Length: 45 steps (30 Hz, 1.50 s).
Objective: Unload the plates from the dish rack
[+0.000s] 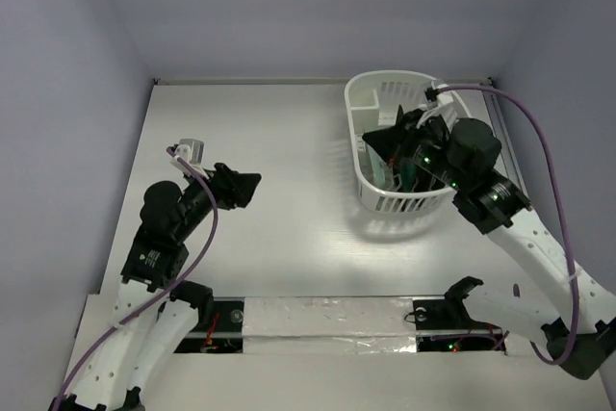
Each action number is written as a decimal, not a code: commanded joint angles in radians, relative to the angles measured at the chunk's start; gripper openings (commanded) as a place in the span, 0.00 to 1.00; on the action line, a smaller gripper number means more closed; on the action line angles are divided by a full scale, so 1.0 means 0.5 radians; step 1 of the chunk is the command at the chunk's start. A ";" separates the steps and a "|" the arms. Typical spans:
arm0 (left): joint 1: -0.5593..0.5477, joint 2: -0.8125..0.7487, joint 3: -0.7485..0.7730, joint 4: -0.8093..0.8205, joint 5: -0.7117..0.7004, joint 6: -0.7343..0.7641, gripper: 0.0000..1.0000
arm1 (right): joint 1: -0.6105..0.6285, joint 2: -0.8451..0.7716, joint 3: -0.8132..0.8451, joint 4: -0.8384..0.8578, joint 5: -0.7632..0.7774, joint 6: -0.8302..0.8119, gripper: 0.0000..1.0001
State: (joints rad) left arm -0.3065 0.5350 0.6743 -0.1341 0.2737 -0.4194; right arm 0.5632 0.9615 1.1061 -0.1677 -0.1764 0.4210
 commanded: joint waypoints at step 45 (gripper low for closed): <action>-0.010 -0.193 -0.078 -0.026 -0.050 0.047 0.47 | 0.061 1.479 0.626 -0.729 1.405 -0.317 0.46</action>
State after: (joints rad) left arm -0.3065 0.4519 0.6437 -0.1841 0.2516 -0.3973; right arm 0.5823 1.6985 1.3670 -0.5331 0.4774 0.2577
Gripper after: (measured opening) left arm 0.463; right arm 0.484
